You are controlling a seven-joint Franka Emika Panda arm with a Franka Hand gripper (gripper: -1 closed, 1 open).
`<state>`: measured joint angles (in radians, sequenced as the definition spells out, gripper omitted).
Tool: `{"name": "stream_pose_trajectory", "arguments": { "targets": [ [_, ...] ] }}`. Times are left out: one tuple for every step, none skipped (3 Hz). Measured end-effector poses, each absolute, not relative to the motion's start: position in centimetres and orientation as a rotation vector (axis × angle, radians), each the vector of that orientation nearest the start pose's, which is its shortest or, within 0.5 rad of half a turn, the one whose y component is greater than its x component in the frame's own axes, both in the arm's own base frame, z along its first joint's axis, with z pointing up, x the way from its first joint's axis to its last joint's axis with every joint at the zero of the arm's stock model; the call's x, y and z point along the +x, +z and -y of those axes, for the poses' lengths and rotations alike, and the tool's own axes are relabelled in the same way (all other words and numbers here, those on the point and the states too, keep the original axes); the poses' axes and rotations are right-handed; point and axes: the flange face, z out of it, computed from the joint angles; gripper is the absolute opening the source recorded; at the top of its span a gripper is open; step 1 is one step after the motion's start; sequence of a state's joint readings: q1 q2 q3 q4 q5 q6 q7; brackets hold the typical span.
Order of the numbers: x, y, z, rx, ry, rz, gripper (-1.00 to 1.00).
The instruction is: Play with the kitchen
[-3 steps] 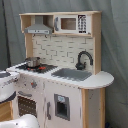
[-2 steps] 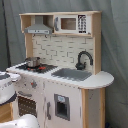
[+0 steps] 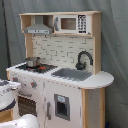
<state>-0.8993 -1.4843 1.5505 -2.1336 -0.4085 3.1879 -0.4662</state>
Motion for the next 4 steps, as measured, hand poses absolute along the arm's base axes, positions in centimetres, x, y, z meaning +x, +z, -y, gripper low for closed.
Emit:
{"name": "stream_pose_trajectory", "arguments": {
  "targets": [
    [34.4,31.8,-53.6,0.513,0.705,-1.578,1.00],
    [34.6,32.5,-54.9,0.539,0.685,-1.527,1.00],
    [34.9,33.8,-55.4,0.576,0.654,-1.461,1.00],
    [35.2,32.7,-54.9,0.597,0.627,-1.460,1.00]
  ]
}}
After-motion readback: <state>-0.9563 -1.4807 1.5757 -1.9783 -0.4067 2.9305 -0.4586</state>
